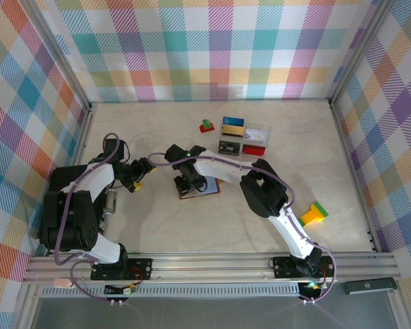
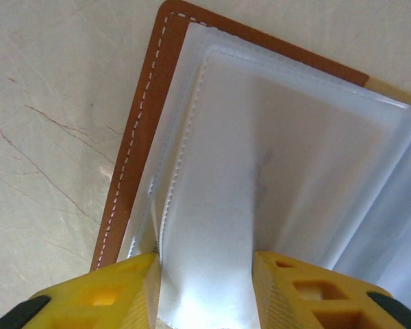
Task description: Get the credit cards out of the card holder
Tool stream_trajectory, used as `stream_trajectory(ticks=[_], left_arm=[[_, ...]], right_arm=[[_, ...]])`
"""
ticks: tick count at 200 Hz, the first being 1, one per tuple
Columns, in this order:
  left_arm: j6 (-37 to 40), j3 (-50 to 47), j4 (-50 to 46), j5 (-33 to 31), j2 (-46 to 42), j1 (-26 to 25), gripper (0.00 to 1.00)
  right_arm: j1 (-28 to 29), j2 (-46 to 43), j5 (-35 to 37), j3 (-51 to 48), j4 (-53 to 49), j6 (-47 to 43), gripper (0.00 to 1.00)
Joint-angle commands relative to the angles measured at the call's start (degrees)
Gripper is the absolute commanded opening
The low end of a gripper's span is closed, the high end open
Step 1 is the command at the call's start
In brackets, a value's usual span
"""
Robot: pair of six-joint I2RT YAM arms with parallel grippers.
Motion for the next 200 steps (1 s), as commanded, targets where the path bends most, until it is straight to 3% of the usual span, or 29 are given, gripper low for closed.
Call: stream_trajectory(ticks=[1, 69, 116, 200], left_arm=[[0.6, 0.5, -2.3, -0.7, -1.6, 0.6, 0.8], [0.5, 0.4, -2.3, 0.3, -1.7, 0.6, 0.82], [0.6, 0.4, -1.9, 1.5, -1.6, 0.6, 0.82], [1.4, 0.7, -2.2, 3.1, -1.3, 0.5, 0.82]], right_arm=[[0.2, 2.3, 1.1, -0.9, -1.9, 0.5, 0.37], [-1.1, -2.7, -0.7, -5.6, 4.1, 3.5, 0.23], [-1.8, -6.9, 4.2, -8.0, 6.6, 7.2, 0.15], [-3.6, -13.7, 14.6, -16.9, 8.6, 15.9, 0.22]])
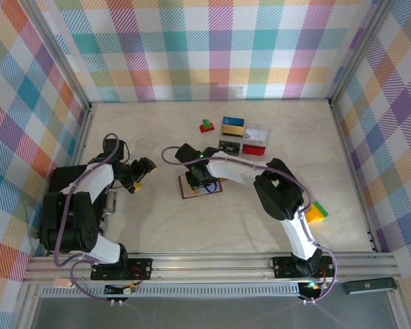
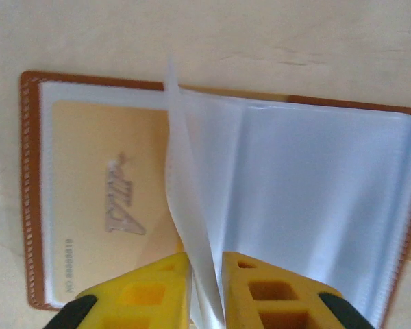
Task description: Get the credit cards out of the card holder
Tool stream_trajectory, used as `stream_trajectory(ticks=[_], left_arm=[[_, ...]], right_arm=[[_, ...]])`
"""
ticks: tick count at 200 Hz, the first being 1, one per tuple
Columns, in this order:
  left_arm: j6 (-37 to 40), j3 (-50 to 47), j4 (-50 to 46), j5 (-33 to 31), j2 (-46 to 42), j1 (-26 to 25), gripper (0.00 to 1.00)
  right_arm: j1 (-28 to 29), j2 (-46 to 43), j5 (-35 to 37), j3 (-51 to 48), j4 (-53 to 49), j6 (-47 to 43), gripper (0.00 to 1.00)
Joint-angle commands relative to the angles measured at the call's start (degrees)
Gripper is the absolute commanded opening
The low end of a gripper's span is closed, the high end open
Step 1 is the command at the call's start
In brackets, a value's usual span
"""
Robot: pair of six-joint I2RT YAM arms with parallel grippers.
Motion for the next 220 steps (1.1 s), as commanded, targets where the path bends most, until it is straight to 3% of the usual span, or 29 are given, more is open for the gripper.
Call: stream_trajectory(ticks=[1, 71, 107, 152, 220], left_arm=[[1.2, 0.7, -1.1, 2.1, -0.7, 0.4, 0.82], [0.7, 2.1, -0.6, 3.4, 0.5, -2.8, 0.82], [-1.4, 2.8, 0.8, 3.3, 1.4, -7.5, 0.79], [-4.2, 3.0, 3.8, 3.3, 3.6, -12.9, 0.65], [-3.6, 6.4, 3.7, 4.1, 8.5, -17.1, 0.5]], right_arm=[[-1.3, -3.1, 4.5, -2.4, 0.0, 4.7, 0.22], [-4.2, -9.3, 2.5, -8.2, 4.0, 6.6, 0.32], [-6.4, -10.5, -8.4, -8.2, 8.6, 1.9, 0.34], [-7.7, -5.9, -17.3, -6.3, 9.6, 1.8, 0.29], [-8.8, -1.6, -14.9, -8.1, 6.8, 7.9, 0.3]])
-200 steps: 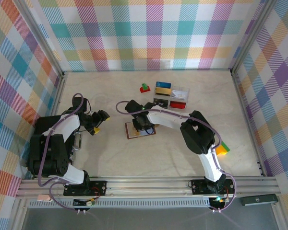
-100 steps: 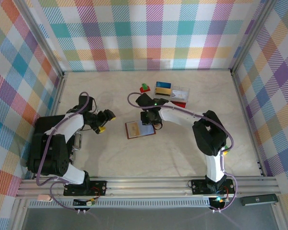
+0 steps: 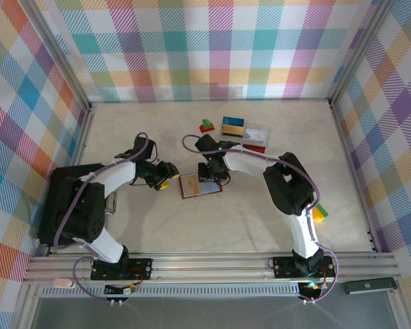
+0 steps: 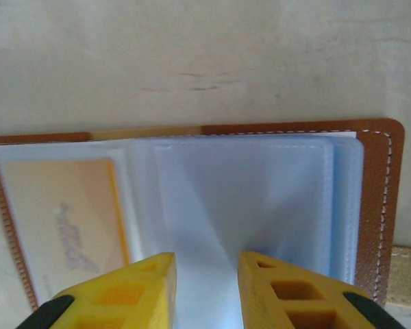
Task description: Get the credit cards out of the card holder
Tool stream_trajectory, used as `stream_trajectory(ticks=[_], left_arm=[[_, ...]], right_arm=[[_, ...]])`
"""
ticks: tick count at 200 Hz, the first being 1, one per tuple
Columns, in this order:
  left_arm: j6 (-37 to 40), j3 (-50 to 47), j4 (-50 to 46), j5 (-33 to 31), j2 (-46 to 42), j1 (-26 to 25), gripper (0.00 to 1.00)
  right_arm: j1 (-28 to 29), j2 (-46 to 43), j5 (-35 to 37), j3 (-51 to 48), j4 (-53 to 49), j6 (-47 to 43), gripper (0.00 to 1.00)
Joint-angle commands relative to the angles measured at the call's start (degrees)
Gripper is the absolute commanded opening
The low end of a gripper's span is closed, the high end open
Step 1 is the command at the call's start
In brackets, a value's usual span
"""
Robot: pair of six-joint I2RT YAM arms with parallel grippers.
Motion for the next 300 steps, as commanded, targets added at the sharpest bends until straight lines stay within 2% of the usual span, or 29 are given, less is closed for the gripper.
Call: stream_trajectory(ticks=[1, 50, 74, 120, 153, 224, 300], left_arm=[[0.1, 2.6, 0.0, 1.3, 1.3, -1.3, 0.5], [-0.3, 2.4, 0.1, 1.2, 2.7, -3.1, 0.42], [-0.5, 2.5, 0.0, 1.2, 3.3, -3.9, 0.39], [-0.5, 4.2, -0.7, 1.3, 4.3, -6.5, 0.3], [0.4, 4.5, -2.5, 0.1, 5.2, -8.6, 0.25], [0.8, 5.7, -3.6, 0.4, 7.7, -10.0, 0.19], [0.4, 7.1, -2.9, 0.6, 10.6, -10.2, 0.12]], right_arm=[[-0.4, 0.3, 0.0, -0.9, -1.6, 3.6, 0.3], [-0.2, -5.1, -1.6, -10.4, 2.3, 15.1, 0.3], [-0.2, -8.4, -2.3, -11.8, 5.1, 17.8, 0.3], [-2.3, -11.4, -5.2, -11.5, 10.4, 13.8, 0.31], [-3.1, -11.0, -11.6, -11.5, 13.4, 7.8, 0.28], [-5.0, -10.1, -17.1, -14.1, 17.1, 7.3, 0.25], [-5.1, -10.1, -18.3, -15.7, 18.9, 7.2, 0.21]])
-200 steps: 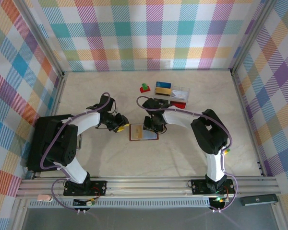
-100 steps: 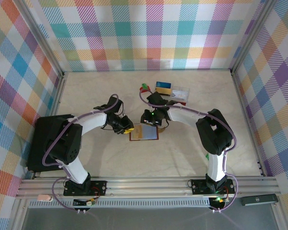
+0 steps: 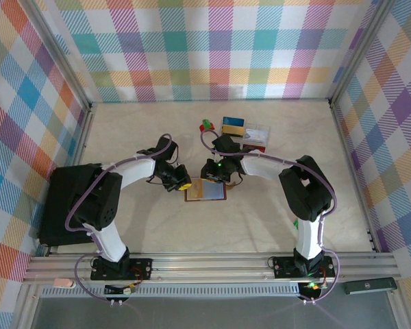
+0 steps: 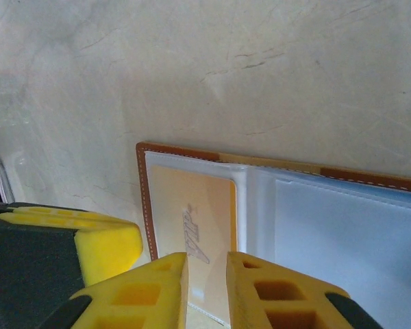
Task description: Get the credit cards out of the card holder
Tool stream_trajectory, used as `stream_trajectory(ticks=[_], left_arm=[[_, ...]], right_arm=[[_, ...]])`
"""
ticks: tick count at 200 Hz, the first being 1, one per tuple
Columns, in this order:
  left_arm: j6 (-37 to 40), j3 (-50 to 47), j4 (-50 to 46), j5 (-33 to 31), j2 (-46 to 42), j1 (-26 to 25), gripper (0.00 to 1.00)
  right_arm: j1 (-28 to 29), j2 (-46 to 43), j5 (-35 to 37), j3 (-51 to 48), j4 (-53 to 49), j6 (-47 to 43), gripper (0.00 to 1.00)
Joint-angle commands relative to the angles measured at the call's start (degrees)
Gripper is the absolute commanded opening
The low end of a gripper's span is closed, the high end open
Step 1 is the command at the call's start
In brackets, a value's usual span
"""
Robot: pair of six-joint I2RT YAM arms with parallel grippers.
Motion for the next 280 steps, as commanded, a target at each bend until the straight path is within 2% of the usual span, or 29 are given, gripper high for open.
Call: stream_trajectory(ticks=[1, 102, 280], left_arm=[[-0.1, 1.0, -0.9, 0.3, 1.8, -0.8, 0.12], [0.1, -2.5, -0.2, -4.3, 4.2, -0.8, 0.09], [0.2, -2.7, -1.2, -6.6, 5.4, -0.7, 0.04]], right_arm=[[-0.3, -0.5, -1.7, -1.0, 1.3, -1.0, 0.21], [-0.3, 0.8, -4.5, -2.0, 2.7, -1.5, 0.19], [-0.2, 4.3, -9.4, -3.1, 3.6, -2.5, 0.14]])
